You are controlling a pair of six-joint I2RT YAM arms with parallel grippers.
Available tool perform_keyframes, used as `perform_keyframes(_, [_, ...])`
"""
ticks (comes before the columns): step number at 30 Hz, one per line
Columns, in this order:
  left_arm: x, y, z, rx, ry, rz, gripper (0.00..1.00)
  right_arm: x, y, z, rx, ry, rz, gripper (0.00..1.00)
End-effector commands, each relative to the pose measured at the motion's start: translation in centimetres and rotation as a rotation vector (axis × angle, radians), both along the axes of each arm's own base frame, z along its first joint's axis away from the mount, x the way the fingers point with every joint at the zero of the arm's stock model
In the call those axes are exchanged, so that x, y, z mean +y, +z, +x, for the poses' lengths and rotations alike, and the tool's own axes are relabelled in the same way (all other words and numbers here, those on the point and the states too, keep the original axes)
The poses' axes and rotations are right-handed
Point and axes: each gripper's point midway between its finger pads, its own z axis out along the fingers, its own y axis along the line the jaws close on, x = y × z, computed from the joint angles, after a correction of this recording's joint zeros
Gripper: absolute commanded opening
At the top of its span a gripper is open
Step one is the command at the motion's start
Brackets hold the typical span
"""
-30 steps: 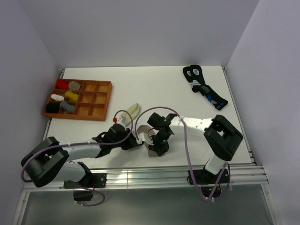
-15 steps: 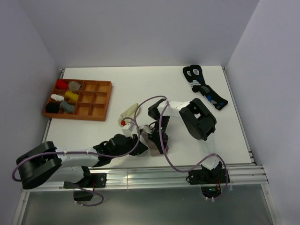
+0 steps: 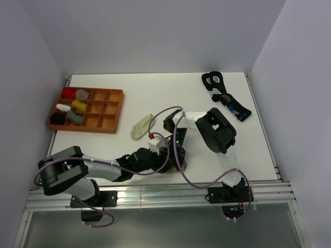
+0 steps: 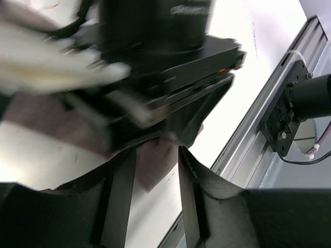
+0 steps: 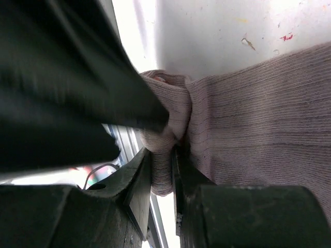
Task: Roll the socks
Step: Roll the sock at the center of the board.
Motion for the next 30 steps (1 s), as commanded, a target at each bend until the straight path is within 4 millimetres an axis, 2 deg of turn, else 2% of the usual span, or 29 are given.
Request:
perform_keyframes(1, [-2.3,2.3,0.0,-0.094,-0.078,-0.052,0.44,-0.1,-1.4,1.0,-0.041,0.019,-0.01,0.08])
perform_keyframes(4, [-2.7,2.4,0.1,-0.106,-0.095,-0.054,0.46,-0.2,-1.4,0.9,-0.037,0.02,-0.011,0.08])
perform_keyframes(10, [-3.3,0.7,-0.3,-0.096,-0.139,-0.02,0.46,-0.4,-1.4,1.0,-0.033,0.015,-0.012,0.08])
perform_keyframes(30, [-2.5,-1.6,-1.8,-0.033,-0.175,-0.006,0.44,-1.6,-1.4,1.5,-0.024,-0.048,-0.003,0.08])
